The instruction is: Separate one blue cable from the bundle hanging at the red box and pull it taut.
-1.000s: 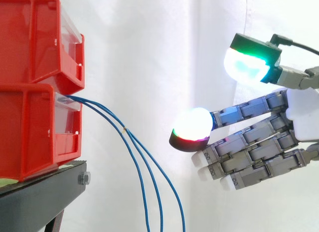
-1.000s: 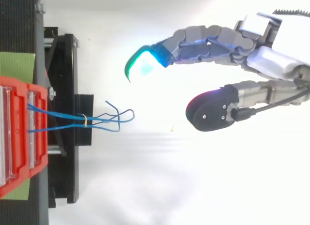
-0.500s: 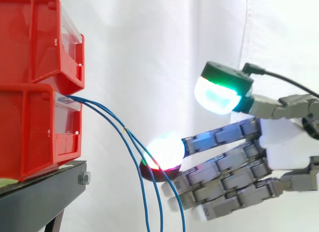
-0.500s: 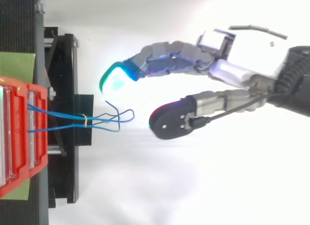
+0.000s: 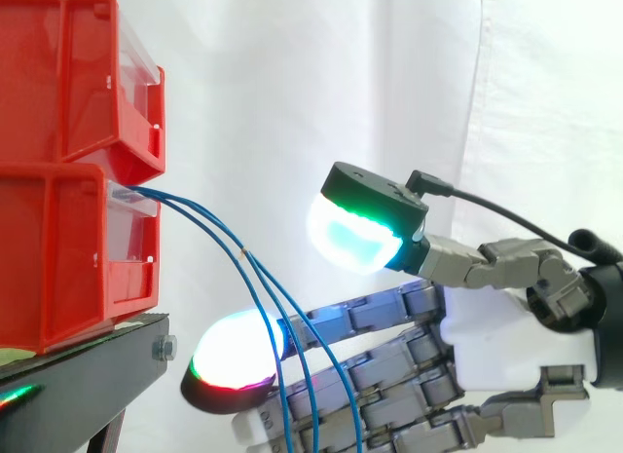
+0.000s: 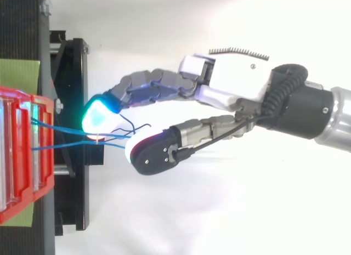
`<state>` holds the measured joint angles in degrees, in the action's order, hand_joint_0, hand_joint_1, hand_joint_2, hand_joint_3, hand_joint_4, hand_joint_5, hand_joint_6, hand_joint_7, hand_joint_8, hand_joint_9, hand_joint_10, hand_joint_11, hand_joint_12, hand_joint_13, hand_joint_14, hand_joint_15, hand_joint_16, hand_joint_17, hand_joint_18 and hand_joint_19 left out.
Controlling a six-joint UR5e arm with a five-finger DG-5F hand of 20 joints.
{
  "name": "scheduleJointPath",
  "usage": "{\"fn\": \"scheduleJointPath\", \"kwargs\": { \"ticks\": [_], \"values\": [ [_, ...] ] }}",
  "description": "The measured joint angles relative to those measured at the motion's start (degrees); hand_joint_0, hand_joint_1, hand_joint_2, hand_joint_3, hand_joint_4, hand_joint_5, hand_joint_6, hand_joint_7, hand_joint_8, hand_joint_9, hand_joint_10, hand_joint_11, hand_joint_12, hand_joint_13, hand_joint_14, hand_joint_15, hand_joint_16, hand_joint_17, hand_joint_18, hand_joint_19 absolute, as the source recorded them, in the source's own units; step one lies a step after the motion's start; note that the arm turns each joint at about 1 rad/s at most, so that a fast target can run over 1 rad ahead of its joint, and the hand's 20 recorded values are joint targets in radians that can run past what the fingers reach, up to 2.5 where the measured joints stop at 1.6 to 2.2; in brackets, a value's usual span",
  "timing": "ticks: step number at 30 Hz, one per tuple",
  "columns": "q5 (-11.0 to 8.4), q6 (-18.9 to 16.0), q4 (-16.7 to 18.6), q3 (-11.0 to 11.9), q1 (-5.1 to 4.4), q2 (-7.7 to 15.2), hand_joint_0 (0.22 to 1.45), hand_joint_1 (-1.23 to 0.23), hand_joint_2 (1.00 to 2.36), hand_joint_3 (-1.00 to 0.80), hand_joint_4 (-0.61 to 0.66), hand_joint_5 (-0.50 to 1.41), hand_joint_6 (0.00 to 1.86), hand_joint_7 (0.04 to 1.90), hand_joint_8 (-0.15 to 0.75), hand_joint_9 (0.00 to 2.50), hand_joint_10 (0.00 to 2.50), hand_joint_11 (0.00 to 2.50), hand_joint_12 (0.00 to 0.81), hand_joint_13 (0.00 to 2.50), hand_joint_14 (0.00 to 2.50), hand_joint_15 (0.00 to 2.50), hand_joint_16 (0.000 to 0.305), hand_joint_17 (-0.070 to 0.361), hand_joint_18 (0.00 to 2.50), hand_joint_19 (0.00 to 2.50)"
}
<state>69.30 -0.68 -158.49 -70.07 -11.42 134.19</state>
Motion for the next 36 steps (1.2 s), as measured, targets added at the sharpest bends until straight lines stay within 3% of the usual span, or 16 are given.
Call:
{"fn": "scheduleJointPath", "kwargs": {
  "ticks": [6,14,29,36],
  "values": [
    [2.03,-0.83,1.65,0.89,0.06,0.89,0.53,-0.62,1.00,-0.49,0.30,-0.18,0.50,0.76,0.327,0.52,0.00,0.01,0.342,0.30,0.00,0.00,0.040,0.089,0.23,0.00],
    [2.85,-1.11,1.97,0.97,0.37,0.96,0.56,-0.60,1.00,-0.47,0.31,-0.17,0.50,0.79,0.325,0.54,0.00,0.02,0.331,0.31,0.00,0.00,0.037,0.084,0.24,0.00],
    [7.68,-1.94,1.75,1.10,2.09,0.90,0.56,-0.61,1.00,-0.45,0.31,-0.17,0.50,0.80,0.326,0.55,0.00,0.03,0.331,0.32,0.00,0.00,0.037,0.083,0.24,0.00],
    [8.19,-1.95,1.71,1.71,2.39,0.89,0.56,-0.65,1.00,-0.44,0.32,-0.16,0.50,0.85,0.326,0.55,0.00,0.03,0.329,0.33,0.00,0.00,0.037,0.083,0.25,0.00]
  ]
}}
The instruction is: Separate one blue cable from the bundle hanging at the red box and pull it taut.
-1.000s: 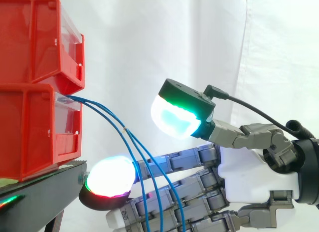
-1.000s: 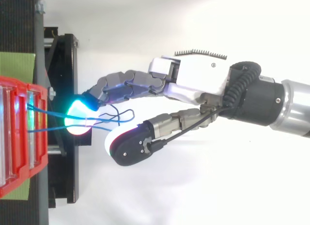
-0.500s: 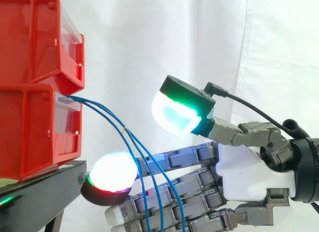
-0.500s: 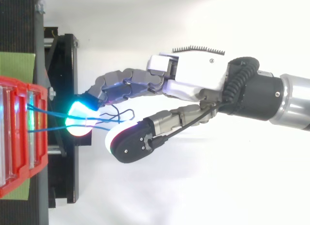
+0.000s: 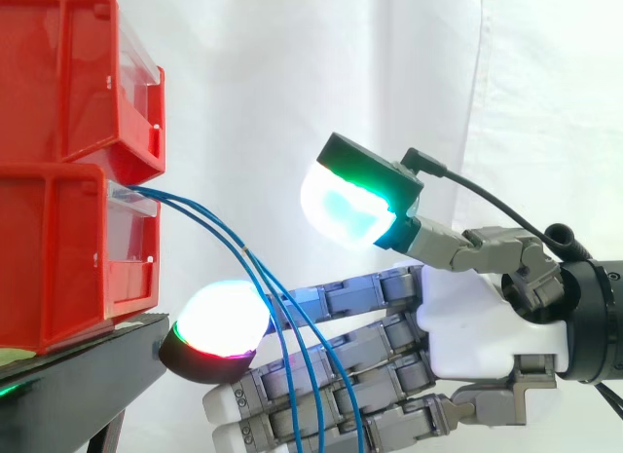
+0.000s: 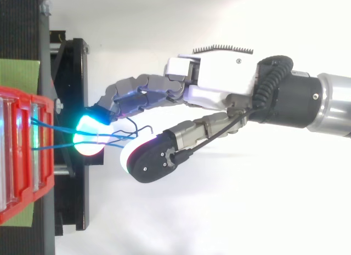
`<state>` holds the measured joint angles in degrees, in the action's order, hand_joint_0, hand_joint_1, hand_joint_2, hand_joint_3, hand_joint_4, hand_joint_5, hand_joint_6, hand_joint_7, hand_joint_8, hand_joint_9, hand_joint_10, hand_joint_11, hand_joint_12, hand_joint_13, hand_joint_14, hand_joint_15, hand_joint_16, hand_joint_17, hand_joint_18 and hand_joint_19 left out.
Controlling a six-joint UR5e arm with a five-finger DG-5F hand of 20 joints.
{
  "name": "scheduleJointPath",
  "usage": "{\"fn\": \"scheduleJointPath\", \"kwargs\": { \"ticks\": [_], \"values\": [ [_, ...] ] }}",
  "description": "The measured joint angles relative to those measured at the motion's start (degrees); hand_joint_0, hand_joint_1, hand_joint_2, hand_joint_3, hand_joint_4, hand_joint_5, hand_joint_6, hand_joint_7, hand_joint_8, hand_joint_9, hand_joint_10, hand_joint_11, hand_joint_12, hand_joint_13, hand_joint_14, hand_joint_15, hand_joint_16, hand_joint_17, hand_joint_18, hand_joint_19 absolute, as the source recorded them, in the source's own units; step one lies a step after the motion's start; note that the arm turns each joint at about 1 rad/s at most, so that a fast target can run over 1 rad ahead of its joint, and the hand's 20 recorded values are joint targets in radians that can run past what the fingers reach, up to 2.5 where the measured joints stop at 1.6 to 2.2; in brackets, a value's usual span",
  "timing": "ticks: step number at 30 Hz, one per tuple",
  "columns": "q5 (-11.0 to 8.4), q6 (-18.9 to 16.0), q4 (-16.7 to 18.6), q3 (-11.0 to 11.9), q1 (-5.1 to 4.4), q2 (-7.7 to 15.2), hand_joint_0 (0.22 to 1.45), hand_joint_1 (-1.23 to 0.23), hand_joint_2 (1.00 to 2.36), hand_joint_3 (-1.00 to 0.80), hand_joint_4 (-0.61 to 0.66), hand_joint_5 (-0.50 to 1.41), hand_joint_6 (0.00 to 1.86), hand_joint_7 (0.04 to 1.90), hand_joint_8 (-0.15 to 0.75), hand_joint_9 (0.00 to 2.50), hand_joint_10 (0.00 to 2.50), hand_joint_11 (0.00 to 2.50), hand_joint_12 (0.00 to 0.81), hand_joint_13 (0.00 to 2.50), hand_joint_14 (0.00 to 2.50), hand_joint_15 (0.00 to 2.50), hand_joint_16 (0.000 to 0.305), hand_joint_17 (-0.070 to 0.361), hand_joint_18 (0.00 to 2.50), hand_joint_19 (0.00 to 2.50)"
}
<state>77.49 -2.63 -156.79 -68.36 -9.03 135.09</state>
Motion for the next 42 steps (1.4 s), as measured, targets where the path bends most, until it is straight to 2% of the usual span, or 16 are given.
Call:
{"fn": "scheduleJointPath", "kwargs": {
  "ticks": [6,11,15,18,32,42],
  "values": [
    [0.10,0.00,-0.01,0.38,0.05,-0.02,0.58,-0.70,1.01,-0.41,0.33,-0.14,0.50,1.00,0.326,0.56,0.00,0.06,0.324,0.34,0.00,0.00,0.036,0.081,0.26,0.00],
    [0.38,0.04,-0.11,0.40,0.13,-0.25,0.60,-0.73,1.01,-0.38,0.28,-0.13,0.50,1.14,0.328,0.58,0.00,0.07,0.323,0.35,0.00,0.00,0.035,0.080,0.27,0.00],
    [0.45,0.05,-0.42,0.42,0.14,-0.40,0.60,-0.71,1.01,-0.35,0.23,-0.12,0.50,1.30,0.328,0.59,0.00,0.10,0.320,0.36,0.00,0.00,0.035,0.079,0.28,0.00],
    [0.46,0.03,-0.50,0.56,0.15,-0.45,0.60,-0.68,1.01,-0.35,0.23,-0.11,0.50,1.36,0.330,0.60,0.00,0.10,0.320,0.36,0.00,0.00,0.035,0.079,0.28,0.00],
    [0.62,0.16,-2.63,1.11,0.52,-1.05,0.56,-0.63,1.01,-0.43,0.26,-0.13,0.50,1.18,0.334,0.59,0.00,0.11,0.327,0.35,0.00,0.00,0.036,0.081,0.27,0.00],
    [0.16,0.03,-1.31,1.11,0.47,0.45,0.55,-0.63,1.01,-0.43,0.27,-0.13,0.50,1.16,0.335,0.59,0.00,0.11,0.328,0.35,0.00,0.00,0.036,0.081,0.27,0.00]
  ]
}}
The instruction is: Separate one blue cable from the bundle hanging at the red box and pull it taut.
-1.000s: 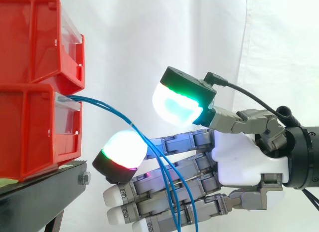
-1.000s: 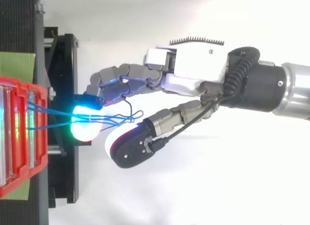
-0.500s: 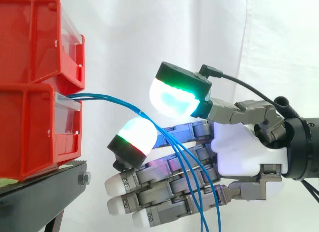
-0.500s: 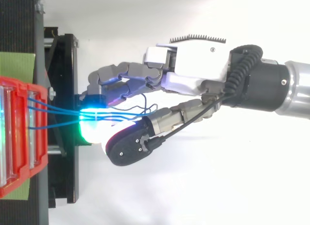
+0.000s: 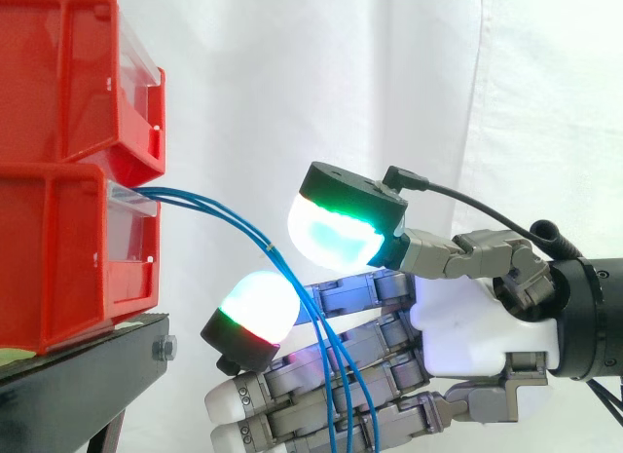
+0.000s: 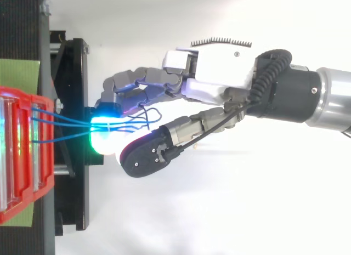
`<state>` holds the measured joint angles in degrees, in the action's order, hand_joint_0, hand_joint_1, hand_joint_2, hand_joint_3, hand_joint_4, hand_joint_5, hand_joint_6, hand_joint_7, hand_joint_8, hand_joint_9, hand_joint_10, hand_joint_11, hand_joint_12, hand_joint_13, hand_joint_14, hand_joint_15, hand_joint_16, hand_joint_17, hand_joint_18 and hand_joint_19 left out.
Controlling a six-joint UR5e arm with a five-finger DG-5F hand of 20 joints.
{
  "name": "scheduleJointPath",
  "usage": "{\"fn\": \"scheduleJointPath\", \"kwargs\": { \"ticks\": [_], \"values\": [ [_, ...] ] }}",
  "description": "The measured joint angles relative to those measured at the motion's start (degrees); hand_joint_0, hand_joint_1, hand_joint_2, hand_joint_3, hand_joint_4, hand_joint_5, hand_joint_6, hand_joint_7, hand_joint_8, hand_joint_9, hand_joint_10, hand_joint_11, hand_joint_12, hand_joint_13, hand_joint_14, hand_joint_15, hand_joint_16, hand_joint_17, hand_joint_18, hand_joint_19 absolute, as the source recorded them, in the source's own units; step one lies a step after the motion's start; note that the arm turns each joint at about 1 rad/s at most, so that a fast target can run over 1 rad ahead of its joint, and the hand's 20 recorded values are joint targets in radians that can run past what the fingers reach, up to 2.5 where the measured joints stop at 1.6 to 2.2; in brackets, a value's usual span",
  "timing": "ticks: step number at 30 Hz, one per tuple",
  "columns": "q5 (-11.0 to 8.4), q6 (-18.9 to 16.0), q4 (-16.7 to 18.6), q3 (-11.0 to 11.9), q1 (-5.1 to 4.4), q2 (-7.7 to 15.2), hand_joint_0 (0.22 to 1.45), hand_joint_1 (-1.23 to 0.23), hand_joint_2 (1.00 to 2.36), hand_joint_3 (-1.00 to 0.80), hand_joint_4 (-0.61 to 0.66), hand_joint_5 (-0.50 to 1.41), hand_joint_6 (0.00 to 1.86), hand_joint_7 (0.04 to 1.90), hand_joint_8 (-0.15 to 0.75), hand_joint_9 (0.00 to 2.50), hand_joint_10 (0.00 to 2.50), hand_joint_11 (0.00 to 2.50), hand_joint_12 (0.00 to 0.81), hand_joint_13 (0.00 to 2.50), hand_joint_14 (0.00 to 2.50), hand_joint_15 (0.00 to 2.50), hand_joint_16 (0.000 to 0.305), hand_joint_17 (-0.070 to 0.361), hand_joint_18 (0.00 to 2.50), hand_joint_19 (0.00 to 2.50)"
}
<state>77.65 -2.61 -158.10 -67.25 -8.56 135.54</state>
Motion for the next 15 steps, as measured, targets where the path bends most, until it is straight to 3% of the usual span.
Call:
{"fn": "scheduleJointPath", "kwargs": {
  "ticks": [15],
  "values": [
    [0.64,-0.03,0.68,0.02,0.71,0.15,0.57,-0.51,1.00,-0.46,0.26,-0.13,0.50,1.18,0.336,0.60,0.00,0.11,0.321,0.35,0.00,0.00,0.035,0.079,0.26,0.00]
  ]
}}
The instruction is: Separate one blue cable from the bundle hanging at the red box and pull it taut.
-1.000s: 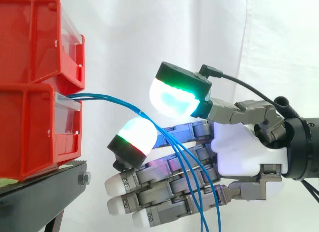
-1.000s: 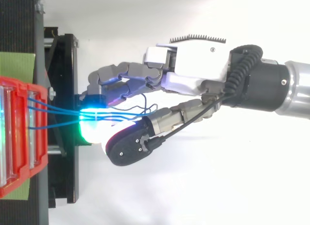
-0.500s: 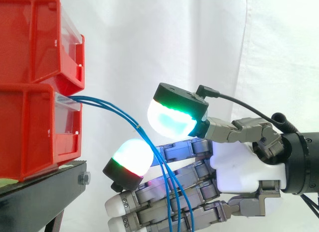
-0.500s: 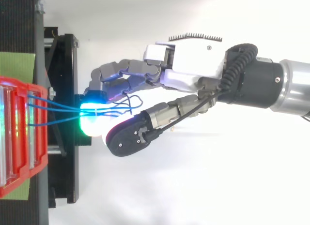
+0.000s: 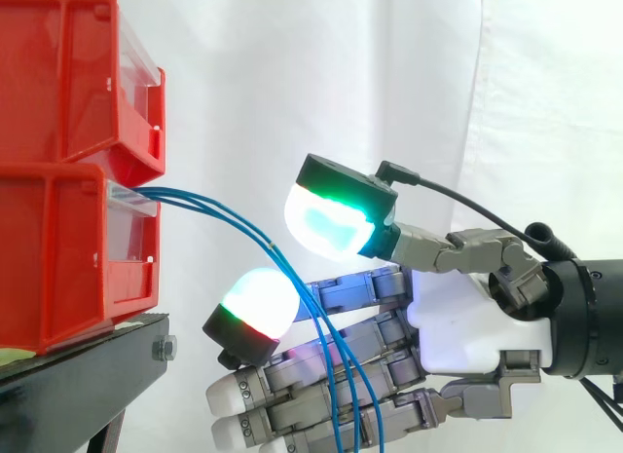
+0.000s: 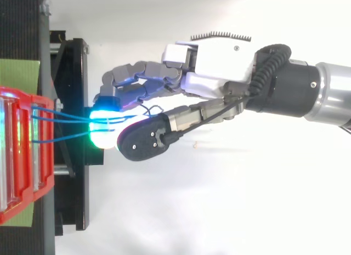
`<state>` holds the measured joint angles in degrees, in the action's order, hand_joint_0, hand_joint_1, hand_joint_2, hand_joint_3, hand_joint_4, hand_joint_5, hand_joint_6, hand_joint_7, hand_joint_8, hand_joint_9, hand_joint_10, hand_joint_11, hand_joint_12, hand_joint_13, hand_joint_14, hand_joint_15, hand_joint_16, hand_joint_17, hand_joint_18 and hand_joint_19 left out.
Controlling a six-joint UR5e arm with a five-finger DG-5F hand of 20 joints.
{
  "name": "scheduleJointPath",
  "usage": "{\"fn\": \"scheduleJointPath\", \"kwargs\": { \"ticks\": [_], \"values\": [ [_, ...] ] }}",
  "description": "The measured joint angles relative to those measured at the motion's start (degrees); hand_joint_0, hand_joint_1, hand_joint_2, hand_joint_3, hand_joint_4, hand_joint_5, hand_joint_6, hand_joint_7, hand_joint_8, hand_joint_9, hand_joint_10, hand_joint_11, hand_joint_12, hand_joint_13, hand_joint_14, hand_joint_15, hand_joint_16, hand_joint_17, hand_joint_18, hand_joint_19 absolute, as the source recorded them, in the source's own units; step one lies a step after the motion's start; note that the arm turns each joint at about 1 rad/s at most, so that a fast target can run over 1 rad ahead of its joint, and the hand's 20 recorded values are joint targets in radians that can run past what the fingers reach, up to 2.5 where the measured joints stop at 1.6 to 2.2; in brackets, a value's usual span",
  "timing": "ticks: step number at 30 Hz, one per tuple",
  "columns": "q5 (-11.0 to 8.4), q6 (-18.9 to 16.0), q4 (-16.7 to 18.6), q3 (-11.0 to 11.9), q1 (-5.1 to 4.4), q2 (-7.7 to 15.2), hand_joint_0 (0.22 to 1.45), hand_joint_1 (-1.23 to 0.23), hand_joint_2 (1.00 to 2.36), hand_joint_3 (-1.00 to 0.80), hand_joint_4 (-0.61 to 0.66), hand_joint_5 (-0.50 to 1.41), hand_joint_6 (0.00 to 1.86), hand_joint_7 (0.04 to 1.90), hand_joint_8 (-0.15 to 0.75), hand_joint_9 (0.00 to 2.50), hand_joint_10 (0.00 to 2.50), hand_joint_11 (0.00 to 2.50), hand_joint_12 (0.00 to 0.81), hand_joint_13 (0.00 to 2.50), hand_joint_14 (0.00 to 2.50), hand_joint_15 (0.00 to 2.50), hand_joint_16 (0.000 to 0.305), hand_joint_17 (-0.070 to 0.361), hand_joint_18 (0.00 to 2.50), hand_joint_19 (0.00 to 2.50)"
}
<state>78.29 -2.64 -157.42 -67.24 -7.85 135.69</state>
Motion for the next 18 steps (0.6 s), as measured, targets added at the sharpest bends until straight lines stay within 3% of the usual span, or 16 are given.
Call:
{"fn": "scheduleJointPath", "kwargs": {
  "ticks": [8,16,18],
  "values": [
    [0.76,0.12,0.28,0.00,0.61,0.01,0.60,-0.58,1.01,-0.36,0.23,-0.11,0.50,1.42,0.338,0.62,0.00,0.11,0.314,0.36,0.00,0.00,0.034,0.076,0.27,0.00],
    [0.98,0.17,0.44,0.00,1.04,0.01,0.62,-0.61,1.02,-0.20,0.20,-0.12,0.57,1.42,0.342,0.63,0.00,0.14,0.314,0.37,0.00,0.00,0.033,0.075,0.28,0.00],
    [1.01,0.17,0.44,0.00,1.14,-0.02,0.61,-0.63,1.02,-0.16,0.20,-0.15,0.64,1.31,0.342,0.63,0.00,0.15,0.315,0.37,0.00,0.00,0.033,0.075,0.29,0.00]
  ]
}}
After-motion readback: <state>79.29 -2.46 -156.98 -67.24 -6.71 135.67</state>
